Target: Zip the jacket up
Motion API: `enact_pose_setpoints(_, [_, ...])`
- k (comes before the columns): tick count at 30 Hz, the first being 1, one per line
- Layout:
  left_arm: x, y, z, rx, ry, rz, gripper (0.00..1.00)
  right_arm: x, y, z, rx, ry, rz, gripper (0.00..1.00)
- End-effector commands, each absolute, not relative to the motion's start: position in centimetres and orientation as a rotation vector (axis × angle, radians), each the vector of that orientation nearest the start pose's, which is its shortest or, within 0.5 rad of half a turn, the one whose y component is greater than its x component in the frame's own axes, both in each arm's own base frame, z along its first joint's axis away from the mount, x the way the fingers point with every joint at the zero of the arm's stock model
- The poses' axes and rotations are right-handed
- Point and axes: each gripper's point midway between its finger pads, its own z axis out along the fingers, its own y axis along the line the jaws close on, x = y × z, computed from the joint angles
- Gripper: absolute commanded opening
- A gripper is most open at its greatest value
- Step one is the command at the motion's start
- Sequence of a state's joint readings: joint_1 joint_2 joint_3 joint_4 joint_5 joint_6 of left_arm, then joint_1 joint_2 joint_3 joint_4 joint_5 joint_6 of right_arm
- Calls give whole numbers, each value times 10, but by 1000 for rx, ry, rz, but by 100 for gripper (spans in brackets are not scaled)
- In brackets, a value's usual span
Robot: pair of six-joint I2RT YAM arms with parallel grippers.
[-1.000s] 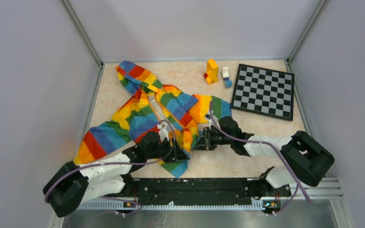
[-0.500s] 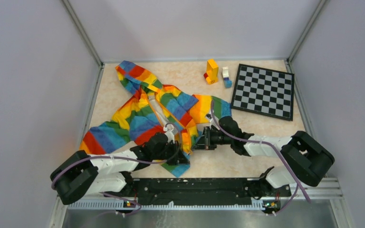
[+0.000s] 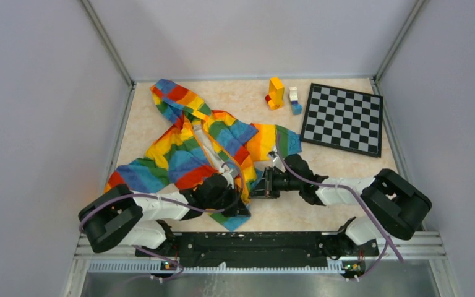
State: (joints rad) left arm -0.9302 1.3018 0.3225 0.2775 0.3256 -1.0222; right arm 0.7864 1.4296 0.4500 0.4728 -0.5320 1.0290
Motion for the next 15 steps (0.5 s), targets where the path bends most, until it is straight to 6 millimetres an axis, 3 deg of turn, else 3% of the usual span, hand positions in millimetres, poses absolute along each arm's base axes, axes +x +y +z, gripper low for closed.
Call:
enact_pose_setpoints(1, [104, -288, 23, 33, 2676, -1202, 0, 152, 343, 132, -87, 2295, 1744, 0])
enact_pose_setpoints(7, [110, -281, 32, 31, 2639, -1150, 0, 135, 343, 136, -46, 2318, 1815, 0])
enact_pose_setpoints(10, [111, -288, 42, 63, 2630, -1179, 0, 132, 348, 138, -31, 2326, 1830, 0])
enact_pose_setpoints(15, [102, -299, 39, 94, 2650, -1237, 0, 135, 358, 149, 30, 2272, 1944, 0])
